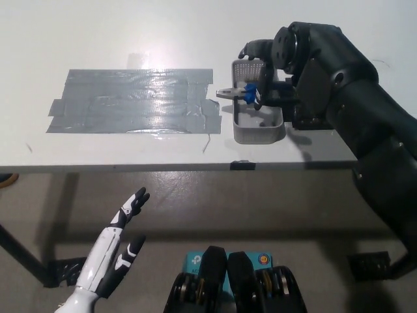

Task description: The robot picks the blue plier placed on top of the container and places it on the grey area of the table

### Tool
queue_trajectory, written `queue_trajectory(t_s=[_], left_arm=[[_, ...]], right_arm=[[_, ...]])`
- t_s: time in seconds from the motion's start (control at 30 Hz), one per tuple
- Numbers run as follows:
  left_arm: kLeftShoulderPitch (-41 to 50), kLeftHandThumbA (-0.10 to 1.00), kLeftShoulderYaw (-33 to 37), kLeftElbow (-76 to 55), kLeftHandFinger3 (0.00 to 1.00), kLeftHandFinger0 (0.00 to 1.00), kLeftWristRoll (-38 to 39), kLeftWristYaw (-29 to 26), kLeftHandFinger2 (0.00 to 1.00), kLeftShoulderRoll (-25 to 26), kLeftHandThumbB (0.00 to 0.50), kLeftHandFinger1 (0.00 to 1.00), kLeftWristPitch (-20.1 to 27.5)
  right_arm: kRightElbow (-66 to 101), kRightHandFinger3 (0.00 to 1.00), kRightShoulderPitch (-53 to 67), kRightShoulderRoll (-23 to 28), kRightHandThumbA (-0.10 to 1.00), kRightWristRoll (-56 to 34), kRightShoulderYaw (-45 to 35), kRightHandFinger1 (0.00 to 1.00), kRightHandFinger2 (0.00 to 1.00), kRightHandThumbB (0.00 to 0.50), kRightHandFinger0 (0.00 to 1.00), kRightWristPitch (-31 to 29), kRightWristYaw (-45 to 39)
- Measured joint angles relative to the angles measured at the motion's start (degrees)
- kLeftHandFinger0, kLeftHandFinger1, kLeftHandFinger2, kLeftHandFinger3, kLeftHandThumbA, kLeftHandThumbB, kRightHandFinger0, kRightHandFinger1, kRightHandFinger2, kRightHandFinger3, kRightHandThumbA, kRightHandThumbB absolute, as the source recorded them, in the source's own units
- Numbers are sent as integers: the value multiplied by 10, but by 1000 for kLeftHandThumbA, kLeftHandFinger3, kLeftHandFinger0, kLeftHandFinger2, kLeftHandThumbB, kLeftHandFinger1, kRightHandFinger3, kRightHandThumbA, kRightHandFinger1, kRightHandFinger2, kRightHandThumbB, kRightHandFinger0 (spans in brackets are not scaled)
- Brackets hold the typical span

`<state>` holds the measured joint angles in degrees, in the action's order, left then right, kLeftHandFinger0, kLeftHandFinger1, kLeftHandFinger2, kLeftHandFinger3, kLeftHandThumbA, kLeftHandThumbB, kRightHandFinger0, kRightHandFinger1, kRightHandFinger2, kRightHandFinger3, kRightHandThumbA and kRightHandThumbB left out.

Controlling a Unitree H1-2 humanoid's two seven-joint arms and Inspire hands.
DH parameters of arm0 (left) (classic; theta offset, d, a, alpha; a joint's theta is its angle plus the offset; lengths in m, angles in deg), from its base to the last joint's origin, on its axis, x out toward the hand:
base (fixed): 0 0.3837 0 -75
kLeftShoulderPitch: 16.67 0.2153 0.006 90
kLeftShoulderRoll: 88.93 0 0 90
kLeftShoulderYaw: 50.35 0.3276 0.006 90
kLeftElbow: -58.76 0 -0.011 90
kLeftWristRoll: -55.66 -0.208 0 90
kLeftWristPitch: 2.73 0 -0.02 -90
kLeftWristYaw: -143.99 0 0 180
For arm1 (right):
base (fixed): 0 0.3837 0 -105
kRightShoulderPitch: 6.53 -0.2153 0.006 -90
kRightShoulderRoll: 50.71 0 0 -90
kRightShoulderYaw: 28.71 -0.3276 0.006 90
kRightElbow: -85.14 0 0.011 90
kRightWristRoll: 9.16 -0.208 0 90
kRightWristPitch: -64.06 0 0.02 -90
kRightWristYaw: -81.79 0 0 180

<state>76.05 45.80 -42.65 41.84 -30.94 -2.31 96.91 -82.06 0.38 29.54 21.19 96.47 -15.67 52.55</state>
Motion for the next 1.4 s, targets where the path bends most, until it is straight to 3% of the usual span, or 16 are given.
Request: queue_trajectory(t_s=[0.3, 0.4, 0.83, 0.9, 0.97, 1.03, 1.07, 1.1, 1.13, 1.17, 1.2, 1.23, 1.3, 1.33, 1.4], left_arm=[[0, 1000, 0, 0, 1000, 1000, -2, 5, 1000, 0, 217, 1000, 0], [0, 1000, 0, 0, 1000, 1000, -2, 6, 1000, 0, 201, 1000, 0], [0, 1000, 0, 0, 1000, 1000, -3, 6, 1000, 0, 204, 1000, 0], [0, 1000, 0, 0, 1000, 1000, -3, 6, 1000, 0, 202, 1000, 0], [0, 1000, 0, 0, 1000, 1000, -3, 6, 1000, 0, 206, 1000, 0], [0, 1000, 0, 0, 1000, 1000, -3, 6, 1000, 0, 205, 1000, 0], [1, 1000, 0, 0, 1000, 1000, -3, 6, 1000, 0, 203, 1000, 0], [1, 1000, 0, 0, 1000, 1000, -3, 6, 1000, 0, 202, 1000, 0], [1, 1000, 0, 0, 1000, 1000, -3, 6, 1000, 0, 202, 1000, 0], [1, 1000, 0, 0, 1000, 1000, -3, 6, 1000, 0, 205, 1000, 0], [1, 1000, 0, 0, 1000, 1000, -3, 6, 1000, 0, 207, 1000, 0], [1, 1000, 0, 0, 1000, 1000, -3, 6, 1000, 0, 208, 1000, 0], [1, 1000, 0, 0, 1000, 1000, -3, 6, 1000, 0, 208, 1000, 0], [1, 1000, 0, 0, 1000, 1000, -3, 6, 1000, 0, 207, 1000, 0], [1, 1000, 0, 0, 1000, 1000, -3, 6, 1000, 0, 198, 1000, 0]], right_arm=[[-10, 1000, 19, -1, 959, 1, 0, 1000, 1000, 308, 1000, -6, 0], [-10, 1000, 22, -1, 1000, 2, 1, 1000, 1000, 342, 1000, -6, 1], [-14, 1000, 37, -4, 965, 9, 4, 1000, 1000, 342, 1000, -3, 13], [-14, 1000, 38, -5, 853, 9, 3, 1000, 1000, 313, 1000, -2, 17], [-14, 1000, 43, -5, 607, 9, 0, 1000, 1000, 286, 1000, -4, 32], [-13, 1000, 53, -4, 480, 10, -2, 1000, 1000, 255, 1000, -12, 59], [-13, 885, 58, -4, 228, 12, -2, 792, 802, 190, 747, -16, 71], [-13, 663, 61, -4, -57, 13, -2, 419, 538, 238, 284, -20, 82], [-12, 621, 66, -4, -91, 15, -1, 353, 487, 241, 186, -26, 97], [-12, 475, 71, -4, -100, 17, -1, 215, 366, 266, 6, -30, 110], [-12, 366, 75, -3, -100, 19, 2, 168, 374, 274, 0, -34, 124], [-12, 400, 78, -3, -100, 22, 5, 243, 530, 248, 0, -38, 136], [-12, 767, 85, -3, -100, 26, 7, 498, 889, 211, 27, -46, 162], [-12, 818, 88, -3, -100, 27, 7, 555, 951, 209, 37, -51, 176], [-12, 944, 92, -3, -100, 29, 8, 600, 972, 212, 56, -59, 199]])
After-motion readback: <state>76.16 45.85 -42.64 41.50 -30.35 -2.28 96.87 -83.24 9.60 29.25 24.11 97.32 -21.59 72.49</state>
